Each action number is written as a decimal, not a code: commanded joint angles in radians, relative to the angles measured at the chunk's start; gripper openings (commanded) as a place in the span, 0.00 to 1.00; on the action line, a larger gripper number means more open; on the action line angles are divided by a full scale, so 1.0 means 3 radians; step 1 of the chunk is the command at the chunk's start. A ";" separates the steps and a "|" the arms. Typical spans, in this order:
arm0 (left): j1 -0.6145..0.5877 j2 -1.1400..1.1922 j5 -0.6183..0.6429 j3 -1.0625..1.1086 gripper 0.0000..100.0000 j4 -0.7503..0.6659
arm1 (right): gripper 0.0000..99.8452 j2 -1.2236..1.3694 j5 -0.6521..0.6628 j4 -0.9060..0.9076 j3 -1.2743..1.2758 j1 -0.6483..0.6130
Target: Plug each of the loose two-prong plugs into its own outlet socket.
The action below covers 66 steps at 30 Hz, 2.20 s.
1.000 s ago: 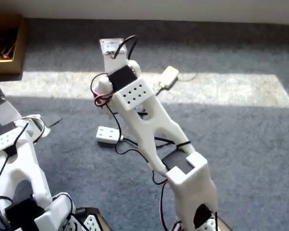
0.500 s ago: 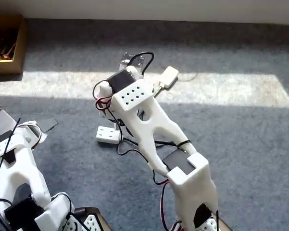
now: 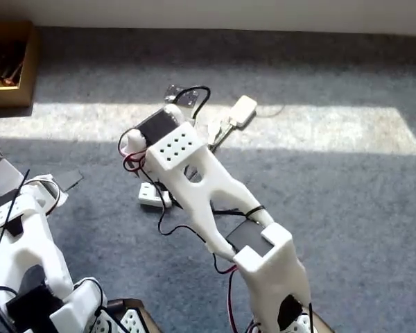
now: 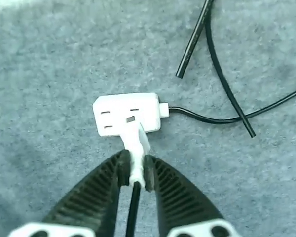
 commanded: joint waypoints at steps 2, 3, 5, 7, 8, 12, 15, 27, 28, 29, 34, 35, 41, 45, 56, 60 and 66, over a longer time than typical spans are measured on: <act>-0.0023 -0.0084 -0.0010 0.0023 0.44 -0.0118 | 0.01 -0.0049 -0.0036 0.0100 -0.0069 -0.0090; -0.0023 -0.0079 -0.0010 0.0023 0.44 -0.0128 | 0.01 -0.0049 -0.0036 0.0095 -0.0049 -0.0084; -0.0028 -0.0079 -0.0010 0.0028 0.44 -0.0128 | 0.01 -0.0043 -0.0031 0.0095 -0.0043 -0.0043; -0.0028 -0.0079 -0.0010 0.0028 0.44 -0.0128 | 0.01 -0.0043 -0.0031 0.0084 -0.0043 -0.0013; -0.0028 -0.0079 -0.0010 0.0028 0.44 -0.0128 | 0.01 -0.0043 -0.0031 0.0084 -0.0043 0.0018; -0.0028 -0.0079 -0.0010 0.0028 0.44 -0.0128 | 0.01 0.0008 -0.0031 0.0074 -0.0043 0.0151; -0.0028 -0.0079 -0.0010 0.0028 0.44 -0.0128 | 0.01 0.0171 -0.0031 0.0074 -0.0059 0.0207; -0.0023 -0.0079 -0.0010 0.0028 0.44 -0.0128 | 0.01 0.0156 -0.0015 0.0100 -0.0233 0.0187; -0.0023 -0.0079 -0.0010 0.0028 0.44 -0.0128 | 0.01 0.0156 -0.0026 0.0100 -0.0228 0.0187; -0.0023 -0.0079 -0.0010 0.0028 0.44 -0.0128 | 0.01 0.0156 -0.0031 0.0100 -0.0228 0.0187; -0.0023 -0.0079 -0.0010 0.0028 0.44 -0.0133 | 0.01 0.0141 -0.0031 0.0100 -0.0253 0.0187; -0.0023 -0.0079 -0.0010 0.0028 0.44 -0.0133 | 0.01 0.0136 -0.0036 0.0100 -0.0253 0.0187; -0.0023 -0.0079 -0.0010 0.0028 0.44 -0.0138 | 0.01 0.0146 -0.0133 0.0069 -0.0258 0.0182; -0.0023 -0.0079 -0.0010 0.0028 0.44 -0.0138 | 0.01 0.0151 -0.0138 0.0049 -0.0258 0.0125; -0.0023 -0.0079 -0.0010 0.0028 0.44 -0.0138 | 0.01 0.0141 -0.0123 0.0049 -0.0258 0.0003; -0.0023 -0.0079 -0.0010 0.0028 0.44 -0.0138 | 0.01 0.0156 -0.0123 -0.0008 -0.0253 0.0003; -0.0023 -0.0079 -0.0010 0.0028 0.44 -0.0138 | 0.01 0.0156 -0.0118 -0.0176 -0.0253 0.0008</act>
